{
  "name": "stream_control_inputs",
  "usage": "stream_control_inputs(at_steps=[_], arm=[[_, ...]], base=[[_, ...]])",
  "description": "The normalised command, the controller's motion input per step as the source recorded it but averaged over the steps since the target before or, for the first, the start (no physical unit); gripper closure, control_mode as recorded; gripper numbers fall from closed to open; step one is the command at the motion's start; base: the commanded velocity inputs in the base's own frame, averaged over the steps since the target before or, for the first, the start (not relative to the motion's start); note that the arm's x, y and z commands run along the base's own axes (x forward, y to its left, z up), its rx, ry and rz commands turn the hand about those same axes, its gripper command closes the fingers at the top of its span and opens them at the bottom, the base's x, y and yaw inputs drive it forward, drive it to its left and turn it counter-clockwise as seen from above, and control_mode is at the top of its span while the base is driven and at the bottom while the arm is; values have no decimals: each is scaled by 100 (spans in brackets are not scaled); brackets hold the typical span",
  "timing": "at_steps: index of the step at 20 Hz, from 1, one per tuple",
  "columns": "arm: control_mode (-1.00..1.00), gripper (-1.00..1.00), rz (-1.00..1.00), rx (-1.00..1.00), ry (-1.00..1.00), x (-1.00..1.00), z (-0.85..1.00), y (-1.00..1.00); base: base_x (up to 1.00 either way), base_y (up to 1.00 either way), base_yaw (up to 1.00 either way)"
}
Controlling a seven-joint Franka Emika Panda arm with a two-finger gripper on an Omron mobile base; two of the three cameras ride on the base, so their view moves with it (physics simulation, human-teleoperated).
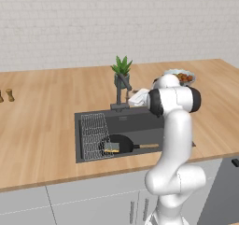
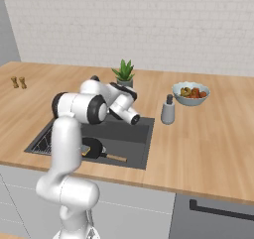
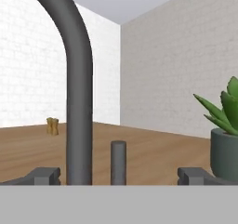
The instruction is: Pick the pan and sponge and place them into the sink. Then turn on the water.
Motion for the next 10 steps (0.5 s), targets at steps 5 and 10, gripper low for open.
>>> stream_control_inputs(at_steps=[5,10], arm=[[-100,-100,0,0,-3,28,-3,18],[-100,-100,0,0,-2,31,0,10]], base=[[0,0,0],[0,0,0]])
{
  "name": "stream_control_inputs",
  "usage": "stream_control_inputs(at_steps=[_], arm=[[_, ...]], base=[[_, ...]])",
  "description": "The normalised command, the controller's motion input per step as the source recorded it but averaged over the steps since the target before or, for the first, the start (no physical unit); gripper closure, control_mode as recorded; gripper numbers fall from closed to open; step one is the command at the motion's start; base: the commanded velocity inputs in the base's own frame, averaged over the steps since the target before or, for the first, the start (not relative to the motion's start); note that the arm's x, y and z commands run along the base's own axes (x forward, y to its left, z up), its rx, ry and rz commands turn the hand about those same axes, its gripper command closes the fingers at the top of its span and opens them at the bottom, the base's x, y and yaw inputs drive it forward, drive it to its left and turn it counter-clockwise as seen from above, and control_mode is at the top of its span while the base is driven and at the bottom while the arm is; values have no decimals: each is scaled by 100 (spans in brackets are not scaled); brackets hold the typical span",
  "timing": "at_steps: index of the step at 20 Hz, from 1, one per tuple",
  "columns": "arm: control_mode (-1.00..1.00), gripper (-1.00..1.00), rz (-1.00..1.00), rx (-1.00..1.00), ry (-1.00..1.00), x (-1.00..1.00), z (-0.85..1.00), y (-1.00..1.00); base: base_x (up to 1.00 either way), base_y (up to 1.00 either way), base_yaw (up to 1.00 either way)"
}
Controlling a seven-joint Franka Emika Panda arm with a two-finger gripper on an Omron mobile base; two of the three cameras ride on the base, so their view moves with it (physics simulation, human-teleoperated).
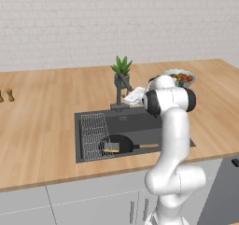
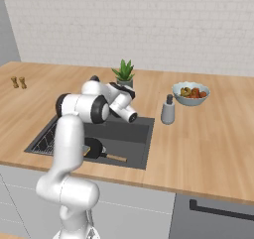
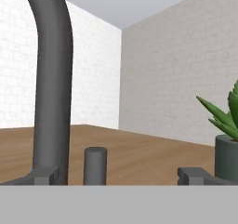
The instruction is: Pick the pan and sponge and place them into the sink. Then turn on the water.
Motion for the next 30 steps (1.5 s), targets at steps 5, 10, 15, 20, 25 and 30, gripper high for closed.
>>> stream_control_inputs(at_steps=[5,10,15,20,25,30], arm=[[-100,-100,0,0,0,21,-6,0],[-100,-100,0,0,0,9,-8,0],[-100,100,0,0,-3,0,-23,-3],[-100,100,0,0,-5,0,-28,0],[-100,100,0,0,-9,0,-15,-31],[-100,100,0,0,-7,-11,-28,-70]], base=[[0,0,0],[0,0,0],[0,0,0],[0,0,0],[0,0,0],[0,0,0]])
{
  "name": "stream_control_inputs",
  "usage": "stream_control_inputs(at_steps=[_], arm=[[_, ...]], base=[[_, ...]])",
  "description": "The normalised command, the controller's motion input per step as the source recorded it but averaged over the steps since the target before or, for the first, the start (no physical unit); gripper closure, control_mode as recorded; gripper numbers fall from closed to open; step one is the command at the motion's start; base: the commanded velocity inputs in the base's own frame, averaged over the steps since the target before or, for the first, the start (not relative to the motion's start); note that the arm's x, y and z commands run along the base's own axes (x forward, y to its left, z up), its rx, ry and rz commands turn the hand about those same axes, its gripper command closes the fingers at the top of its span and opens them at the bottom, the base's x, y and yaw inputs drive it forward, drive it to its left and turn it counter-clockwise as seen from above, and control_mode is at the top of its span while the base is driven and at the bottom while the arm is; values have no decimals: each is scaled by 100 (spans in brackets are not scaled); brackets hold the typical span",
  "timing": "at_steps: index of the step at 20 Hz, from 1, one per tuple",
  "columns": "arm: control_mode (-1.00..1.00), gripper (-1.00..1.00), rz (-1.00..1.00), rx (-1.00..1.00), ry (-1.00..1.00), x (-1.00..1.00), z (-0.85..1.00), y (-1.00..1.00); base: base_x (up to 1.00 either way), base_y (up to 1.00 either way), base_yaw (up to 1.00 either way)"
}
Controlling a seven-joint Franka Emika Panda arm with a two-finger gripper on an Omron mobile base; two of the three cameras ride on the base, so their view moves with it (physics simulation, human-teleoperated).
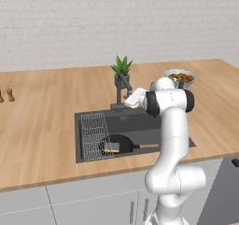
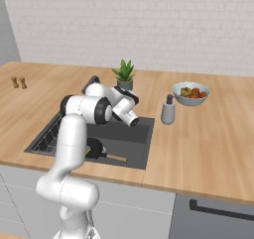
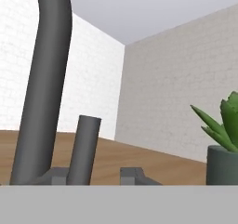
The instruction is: Pick the pan and sponge and place them into the sink. Then turn on the water.
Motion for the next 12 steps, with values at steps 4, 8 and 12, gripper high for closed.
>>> stream_control_inputs(at_steps=[4,8,12], arm=[[-100,100,0,-1,-2,0,-26,-89],[-100,100,0,-6,0,6,-22,-93],[-100,100,0,-10,0,16,-21,-94]], base=[[0,0,0],[0,0,0],[0,0,0]])
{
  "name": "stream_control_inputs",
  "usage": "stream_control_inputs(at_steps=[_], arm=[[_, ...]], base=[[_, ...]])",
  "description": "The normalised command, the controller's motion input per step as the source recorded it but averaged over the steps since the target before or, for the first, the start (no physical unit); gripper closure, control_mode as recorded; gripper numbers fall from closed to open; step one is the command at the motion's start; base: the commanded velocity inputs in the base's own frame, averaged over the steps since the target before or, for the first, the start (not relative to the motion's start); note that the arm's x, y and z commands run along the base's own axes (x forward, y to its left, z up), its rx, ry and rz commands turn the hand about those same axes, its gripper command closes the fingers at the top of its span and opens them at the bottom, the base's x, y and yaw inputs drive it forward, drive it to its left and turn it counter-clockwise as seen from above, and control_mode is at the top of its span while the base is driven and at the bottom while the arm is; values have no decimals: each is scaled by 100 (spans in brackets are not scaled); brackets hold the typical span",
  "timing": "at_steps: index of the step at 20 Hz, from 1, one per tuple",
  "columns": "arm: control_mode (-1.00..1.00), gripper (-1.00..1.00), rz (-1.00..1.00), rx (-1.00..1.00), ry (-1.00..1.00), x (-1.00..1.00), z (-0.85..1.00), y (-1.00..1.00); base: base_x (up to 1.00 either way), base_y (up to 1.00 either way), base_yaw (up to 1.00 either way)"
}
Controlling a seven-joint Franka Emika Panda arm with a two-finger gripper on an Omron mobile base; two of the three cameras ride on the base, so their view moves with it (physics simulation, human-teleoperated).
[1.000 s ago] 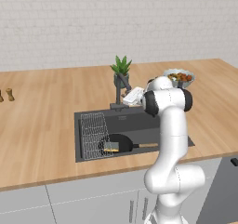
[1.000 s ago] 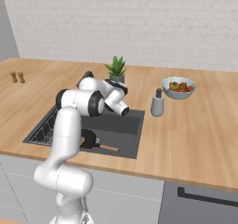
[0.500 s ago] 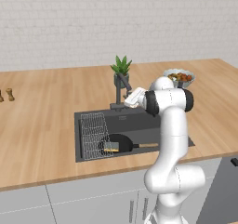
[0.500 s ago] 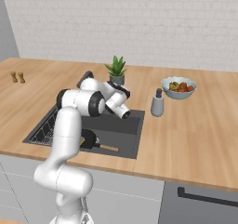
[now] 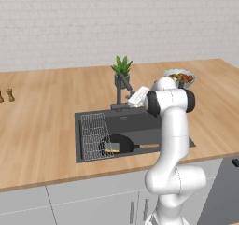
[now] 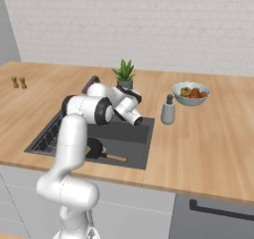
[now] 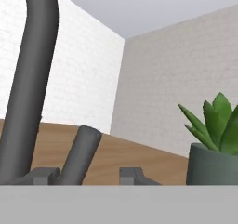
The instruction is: Pick the pan and sponge and place them into the sink. Then turn on the water.
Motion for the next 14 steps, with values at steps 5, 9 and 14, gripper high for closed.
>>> stream_control_inputs(at_steps=[5,9,14], arm=[[-100,100,0,-12,0,2,-33,-100],[-100,100,0,-12,0,0,-57,-100],[-100,100,0,-9,0,0,-57,-90]], base=[[0,0,0],[0,0,0],[0,0,0]])
